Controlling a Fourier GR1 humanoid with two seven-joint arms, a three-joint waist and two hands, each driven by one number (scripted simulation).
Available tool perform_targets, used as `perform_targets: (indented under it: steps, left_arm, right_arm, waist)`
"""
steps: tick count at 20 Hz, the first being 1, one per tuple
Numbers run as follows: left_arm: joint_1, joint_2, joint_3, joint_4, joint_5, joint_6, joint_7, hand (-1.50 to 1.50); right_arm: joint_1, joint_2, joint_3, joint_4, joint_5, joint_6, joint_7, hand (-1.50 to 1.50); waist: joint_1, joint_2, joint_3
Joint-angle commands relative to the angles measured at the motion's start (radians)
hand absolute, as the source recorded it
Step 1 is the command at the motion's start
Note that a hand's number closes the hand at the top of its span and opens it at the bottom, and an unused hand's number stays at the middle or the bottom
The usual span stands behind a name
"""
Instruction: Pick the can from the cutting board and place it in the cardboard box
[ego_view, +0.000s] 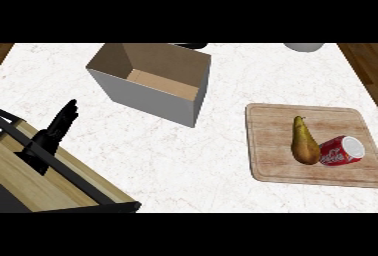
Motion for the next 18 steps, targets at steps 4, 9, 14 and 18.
perform_targets:
  steps: [4, 9, 14, 18]
  left_arm:
    - [-0.109, -0.024, -0.053, -0.124, -0.041, -0.003, 0.018, 0.0]
    - [-0.171, -0.023, -0.05, -0.081, -0.042, -0.033, 0.021, 0.0]
    - [-0.175, -0.051, -0.059, -0.064, -0.045, -0.033, 0.01, 0.0]
    - [-0.181, -0.014, -0.03, -0.077, -0.021, -0.068, 0.029, 0.0]
  right_arm:
    - [0.05, -0.115, 0.068, -0.177, 0.065, 0.102, 0.237, -1.5]
    - [0.009, -0.127, 0.124, -0.293, 0.061, 0.127, 0.464, -1.5]
    - [-0.001, -0.107, 0.17, -0.372, 0.035, 0.151, 0.622, -1.5]
    - [0.012, -0.065, 0.212, -0.397, 0.052, 0.142, 0.694, -1.5]
  waist:
    - [0.033, -0.012, 0.017]
    - [0.056, -0.002, 0.017]
    - [0.058, -0.003, 0.017]
    - [0.06, -0.005, 0.019]
